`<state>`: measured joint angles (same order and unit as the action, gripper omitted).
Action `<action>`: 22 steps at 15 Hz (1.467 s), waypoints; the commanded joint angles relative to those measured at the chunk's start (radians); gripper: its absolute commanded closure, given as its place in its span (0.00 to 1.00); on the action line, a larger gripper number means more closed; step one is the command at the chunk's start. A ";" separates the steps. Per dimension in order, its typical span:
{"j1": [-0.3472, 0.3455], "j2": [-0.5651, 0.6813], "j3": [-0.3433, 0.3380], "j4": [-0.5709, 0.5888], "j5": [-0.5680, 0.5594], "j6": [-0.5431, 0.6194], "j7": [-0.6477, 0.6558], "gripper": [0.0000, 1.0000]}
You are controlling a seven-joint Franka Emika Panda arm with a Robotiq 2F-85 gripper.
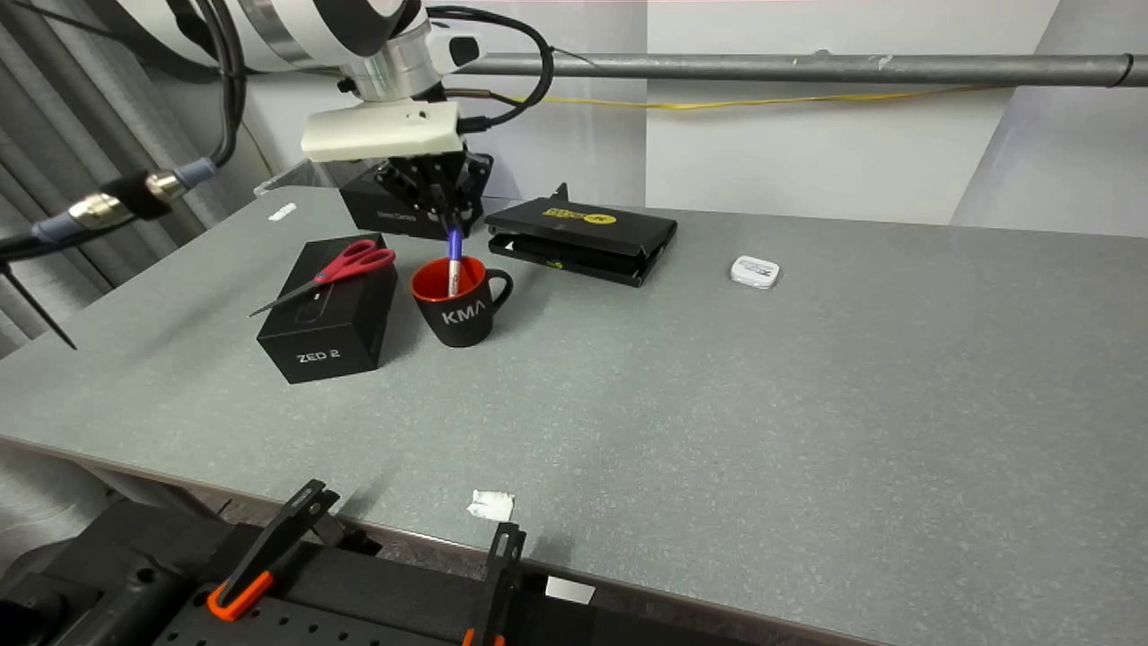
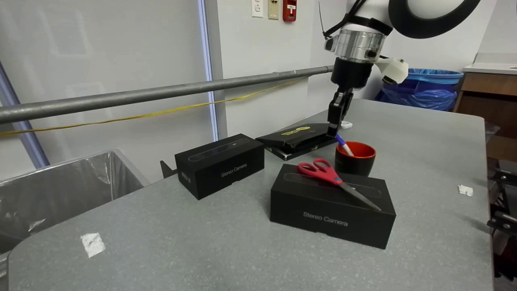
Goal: Take the marker out of the mug and put it on the table
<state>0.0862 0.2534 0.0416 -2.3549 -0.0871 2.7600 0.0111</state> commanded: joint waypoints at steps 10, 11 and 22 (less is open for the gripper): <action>-0.101 -0.262 -0.074 -0.062 -0.118 -0.191 0.025 0.96; -0.110 -0.227 -0.081 -0.051 -0.107 -0.200 0.013 0.96; -0.097 0.114 -0.133 0.062 -0.107 -0.145 0.059 0.87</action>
<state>-0.0310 0.3239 -0.0762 -2.3449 -0.1789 2.6138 0.0414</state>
